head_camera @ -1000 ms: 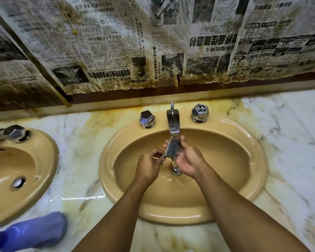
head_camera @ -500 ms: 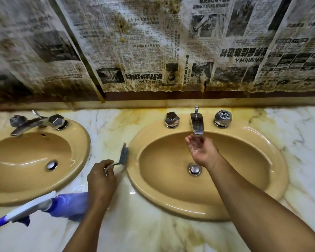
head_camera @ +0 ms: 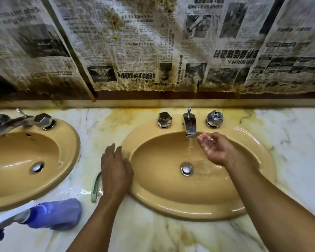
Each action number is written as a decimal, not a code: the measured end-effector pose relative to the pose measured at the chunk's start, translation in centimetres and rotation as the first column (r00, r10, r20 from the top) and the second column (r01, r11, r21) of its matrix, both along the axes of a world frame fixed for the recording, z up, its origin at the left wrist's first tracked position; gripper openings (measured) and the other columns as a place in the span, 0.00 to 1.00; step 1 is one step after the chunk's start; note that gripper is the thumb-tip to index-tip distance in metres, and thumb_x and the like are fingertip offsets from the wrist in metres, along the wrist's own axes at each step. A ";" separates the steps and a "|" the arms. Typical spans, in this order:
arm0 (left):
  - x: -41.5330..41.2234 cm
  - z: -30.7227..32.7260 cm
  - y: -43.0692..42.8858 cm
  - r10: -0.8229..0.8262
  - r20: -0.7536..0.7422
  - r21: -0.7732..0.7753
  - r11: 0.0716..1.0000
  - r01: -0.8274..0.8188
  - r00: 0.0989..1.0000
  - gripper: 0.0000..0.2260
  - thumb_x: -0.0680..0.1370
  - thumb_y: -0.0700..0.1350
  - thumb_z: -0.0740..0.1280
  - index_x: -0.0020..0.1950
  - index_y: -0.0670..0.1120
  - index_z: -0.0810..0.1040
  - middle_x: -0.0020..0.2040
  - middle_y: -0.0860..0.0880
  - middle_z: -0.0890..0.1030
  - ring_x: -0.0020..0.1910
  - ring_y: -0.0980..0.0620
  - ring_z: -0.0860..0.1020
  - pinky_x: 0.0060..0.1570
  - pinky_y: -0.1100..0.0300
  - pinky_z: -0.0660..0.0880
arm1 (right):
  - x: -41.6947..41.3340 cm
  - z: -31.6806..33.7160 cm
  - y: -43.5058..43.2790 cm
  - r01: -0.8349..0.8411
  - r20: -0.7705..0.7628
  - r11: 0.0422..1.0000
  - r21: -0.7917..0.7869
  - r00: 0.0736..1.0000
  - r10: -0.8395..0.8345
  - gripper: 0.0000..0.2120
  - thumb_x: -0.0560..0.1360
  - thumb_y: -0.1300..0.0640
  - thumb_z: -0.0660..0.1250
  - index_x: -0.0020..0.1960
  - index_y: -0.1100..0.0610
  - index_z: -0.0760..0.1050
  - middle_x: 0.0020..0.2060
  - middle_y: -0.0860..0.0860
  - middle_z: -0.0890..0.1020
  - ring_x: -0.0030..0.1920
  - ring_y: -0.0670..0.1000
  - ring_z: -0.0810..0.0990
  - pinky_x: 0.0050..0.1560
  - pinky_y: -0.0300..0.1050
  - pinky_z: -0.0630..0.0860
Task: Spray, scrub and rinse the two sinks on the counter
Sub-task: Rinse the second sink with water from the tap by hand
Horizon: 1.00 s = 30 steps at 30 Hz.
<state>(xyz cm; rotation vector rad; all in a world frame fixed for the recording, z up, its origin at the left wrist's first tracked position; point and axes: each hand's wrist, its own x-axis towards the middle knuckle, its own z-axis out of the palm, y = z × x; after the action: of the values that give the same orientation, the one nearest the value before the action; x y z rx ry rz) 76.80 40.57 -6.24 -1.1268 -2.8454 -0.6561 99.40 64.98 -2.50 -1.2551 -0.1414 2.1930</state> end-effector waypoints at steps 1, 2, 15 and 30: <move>-0.1 -0.2 1.2 -0.094 0.006 -0.041 0.995 0.094 0.996 0.23 0.78 0.38 0.67 0.73 0.37 0.73 0.75 0.36 0.71 0.76 0.36 0.67 0.78 0.42 0.59 | 0.6 0.5 1.0 -0.003 0.030 0.999 0.046 1.000 0.001 0.10 0.84 0.62 0.62 0.56 0.69 0.78 0.44 0.62 0.86 0.47 0.57 0.86 0.41 0.49 0.86; -0.2 -0.2 2.3 -0.169 0.023 -0.088 0.982 0.170 0.985 0.25 0.79 0.40 0.67 0.75 0.37 0.71 0.76 0.36 0.70 0.77 0.37 0.66 0.79 0.43 0.58 | 1.0 1.1 2.2 -0.005 0.061 0.996 0.092 0.998 0.000 0.11 0.84 0.63 0.62 0.58 0.70 0.78 0.49 0.64 0.86 0.50 0.59 0.86 0.43 0.50 0.86; -4.8 -2.5 8.0 -0.480 0.031 -0.395 0.800 0.452 0.877 0.43 0.80 0.57 0.66 0.84 0.59 0.38 0.83 0.58 0.33 0.82 0.53 0.35 0.79 0.40 0.48 | 0.7 5.1 12.3 -0.999 0.974 -0.031 -0.027 -0.019 -0.224 0.10 0.78 0.63 0.72 0.58 0.55 0.83 0.53 0.52 0.84 0.52 0.53 0.83 0.51 0.45 0.77; -5.1 -2.4 9.2 -0.454 0.017 -0.360 0.828 0.429 0.891 0.47 0.76 0.60 0.72 0.84 0.61 0.44 0.84 0.60 0.37 0.84 0.50 0.45 0.78 0.41 0.54 | -1.0 6.8 14.9 -0.520 0.814 -0.639 -0.567 -0.235 -0.531 0.28 0.80 0.53 0.70 0.78 0.49 0.67 0.62 0.52 0.77 0.59 0.54 0.77 0.58 0.52 0.78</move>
<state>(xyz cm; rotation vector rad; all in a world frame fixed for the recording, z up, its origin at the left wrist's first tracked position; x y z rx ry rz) 71.74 49.80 -8.60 -1.8583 -2.7190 -0.0844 98.44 79.85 4.32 0.3437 2.5543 0.1040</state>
